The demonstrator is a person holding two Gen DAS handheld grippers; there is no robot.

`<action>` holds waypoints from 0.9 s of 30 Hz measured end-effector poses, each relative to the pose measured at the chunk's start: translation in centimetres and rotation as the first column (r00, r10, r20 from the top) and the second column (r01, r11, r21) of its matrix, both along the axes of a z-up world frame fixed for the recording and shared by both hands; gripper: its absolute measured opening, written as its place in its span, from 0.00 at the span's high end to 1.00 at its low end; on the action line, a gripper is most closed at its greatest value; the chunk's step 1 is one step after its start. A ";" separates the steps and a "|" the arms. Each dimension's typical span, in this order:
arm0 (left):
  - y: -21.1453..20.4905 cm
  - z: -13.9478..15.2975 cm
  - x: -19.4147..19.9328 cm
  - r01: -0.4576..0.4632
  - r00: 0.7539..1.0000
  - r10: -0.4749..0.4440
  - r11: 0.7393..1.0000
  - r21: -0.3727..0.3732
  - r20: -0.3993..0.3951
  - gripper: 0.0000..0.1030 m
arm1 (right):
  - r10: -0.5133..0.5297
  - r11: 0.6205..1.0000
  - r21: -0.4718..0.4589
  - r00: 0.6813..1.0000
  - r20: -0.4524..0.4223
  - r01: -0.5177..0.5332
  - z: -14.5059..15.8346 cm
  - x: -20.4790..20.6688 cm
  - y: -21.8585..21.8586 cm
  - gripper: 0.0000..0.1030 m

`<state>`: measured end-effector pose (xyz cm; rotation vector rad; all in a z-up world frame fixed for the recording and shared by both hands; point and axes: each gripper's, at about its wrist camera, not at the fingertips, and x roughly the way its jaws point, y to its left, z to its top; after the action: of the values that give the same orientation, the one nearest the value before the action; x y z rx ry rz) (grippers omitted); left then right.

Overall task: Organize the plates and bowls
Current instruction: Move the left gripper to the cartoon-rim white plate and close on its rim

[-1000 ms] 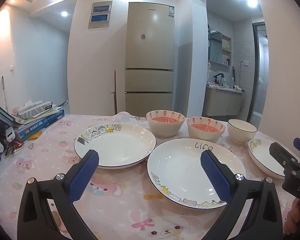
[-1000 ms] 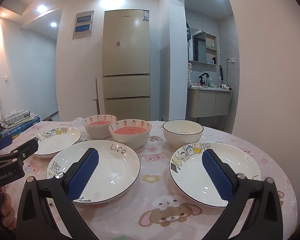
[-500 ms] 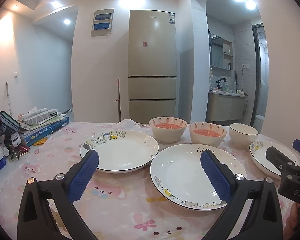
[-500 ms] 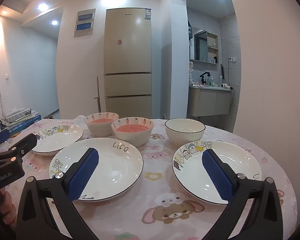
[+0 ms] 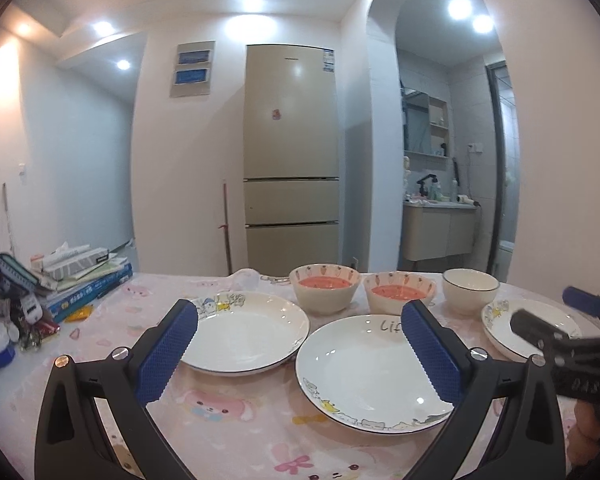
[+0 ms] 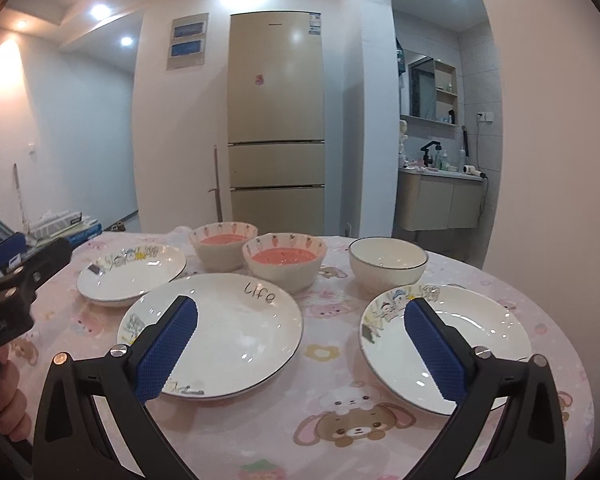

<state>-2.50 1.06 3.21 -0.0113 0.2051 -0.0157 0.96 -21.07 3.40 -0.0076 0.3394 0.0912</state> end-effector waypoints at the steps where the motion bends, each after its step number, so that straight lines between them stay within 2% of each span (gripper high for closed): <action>1: 0.0 0.5 0.0 0.025 1.000 -0.025 1.000 -0.006 -0.002 0.00 | -0.001 1.000 0.009 1.000 0.003 0.001 0.6 0.0 -0.3 0.00; 3: 0.0 2.1 -0.2 0.065 0.998 -0.065 0.998 -0.022 0.006 0.00 | 0.001 0.999 0.038 1.000 0.031 -0.002 2.4 -0.4 -1.0 0.00; 8: -0.4 5.8 -1.1 0.066 0.993 -0.063 0.997 -0.028 0.097 0.00 | 0.023 0.996 0.085 0.991 0.132 -0.034 7.4 -1.5 -1.7 0.00; 11: -1.0 7.9 -0.1 0.142 0.987 -0.140 0.990 -0.021 0.073 0.00 | -0.003 0.993 0.113 0.980 0.200 -0.020 9.4 -1.7 -1.5 0.00; 14: -1.1 9.0 0.7 0.119 0.990 -0.116 0.992 -0.033 0.077 0.00 | 0.002 0.989 0.146 0.970 0.243 -0.039 10.2 -1.3 -1.3 0.00; 19: 0.1 8.2 3.2 0.063 0.996 -0.059 0.996 -0.069 0.061 0.00 | 0.011 0.992 0.121 0.973 0.230 -0.040 9.6 1.2 -0.4 0.00; 24: 0.9 5.6 5.8 0.073 0.996 -0.078 0.993 -0.097 -0.050 0.00 | 0.026 0.994 0.106 0.992 0.120 -0.039 6.6 3.9 0.3 0.00; 27: 1.0 3.6 7.2 0.058 0.990 -0.073 0.991 -0.124 -0.117 0.00 | 0.009 0.999 0.053 0.997 0.074 -0.013 5.0 5.5 0.8 0.00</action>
<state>4.69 2.01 6.83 -0.1261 0.3261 -0.0930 6.46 -20.31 8.40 0.0399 0.2634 0.1102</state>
